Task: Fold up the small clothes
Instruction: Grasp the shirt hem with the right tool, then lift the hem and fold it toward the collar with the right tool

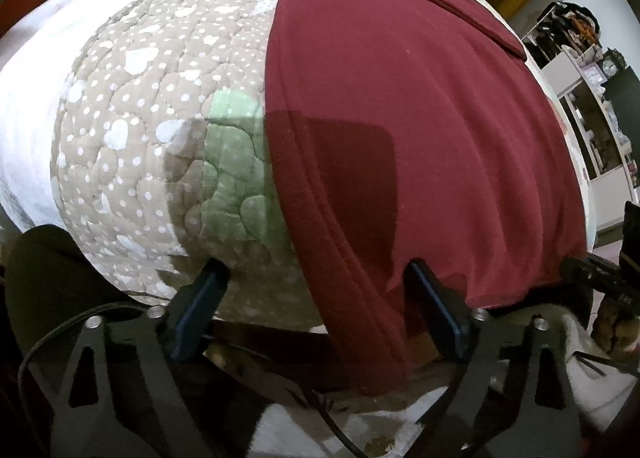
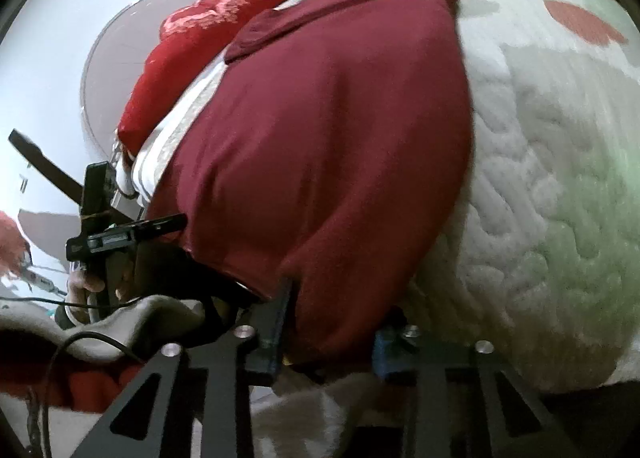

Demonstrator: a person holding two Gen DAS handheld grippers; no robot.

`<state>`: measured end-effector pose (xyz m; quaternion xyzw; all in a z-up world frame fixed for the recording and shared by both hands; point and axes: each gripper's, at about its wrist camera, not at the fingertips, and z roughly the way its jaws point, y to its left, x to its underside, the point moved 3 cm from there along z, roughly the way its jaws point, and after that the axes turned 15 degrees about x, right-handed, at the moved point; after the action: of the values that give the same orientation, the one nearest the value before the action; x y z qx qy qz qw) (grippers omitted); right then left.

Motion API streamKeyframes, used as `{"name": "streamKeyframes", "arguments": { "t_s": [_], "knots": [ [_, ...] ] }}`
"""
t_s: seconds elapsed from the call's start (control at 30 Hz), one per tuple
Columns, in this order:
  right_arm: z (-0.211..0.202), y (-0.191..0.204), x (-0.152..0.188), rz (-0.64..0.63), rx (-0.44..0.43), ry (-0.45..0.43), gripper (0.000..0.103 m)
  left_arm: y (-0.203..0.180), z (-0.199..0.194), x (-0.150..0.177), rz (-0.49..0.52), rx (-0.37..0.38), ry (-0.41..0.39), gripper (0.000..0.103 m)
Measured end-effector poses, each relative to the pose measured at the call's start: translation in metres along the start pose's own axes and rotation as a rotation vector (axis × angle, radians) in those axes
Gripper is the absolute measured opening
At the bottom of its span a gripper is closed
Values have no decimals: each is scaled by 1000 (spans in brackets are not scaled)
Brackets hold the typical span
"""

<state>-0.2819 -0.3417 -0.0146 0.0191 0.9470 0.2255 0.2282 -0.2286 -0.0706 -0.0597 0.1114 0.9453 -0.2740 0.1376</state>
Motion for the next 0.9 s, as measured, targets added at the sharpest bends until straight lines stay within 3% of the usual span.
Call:
{"name": "streamKeyframes", "arguments": {
  "t_s": [0.17,0.33,0.6,0.9],
  "knots": [
    [-16,6,-14,12,-73,-81,19,-2,-1,1,2,32,19,62],
    [-23,12,-29,9,-102,-135,18,-2,-9,4,-13,100,43,23],
    [-37,12,-44,5,-129,-200,18,-7,-34,-6,26,96,12,13],
    [-51,12,-57,11,-152,-264,18,-2,-57,-18,22,131,-52,8]
  ]
}}
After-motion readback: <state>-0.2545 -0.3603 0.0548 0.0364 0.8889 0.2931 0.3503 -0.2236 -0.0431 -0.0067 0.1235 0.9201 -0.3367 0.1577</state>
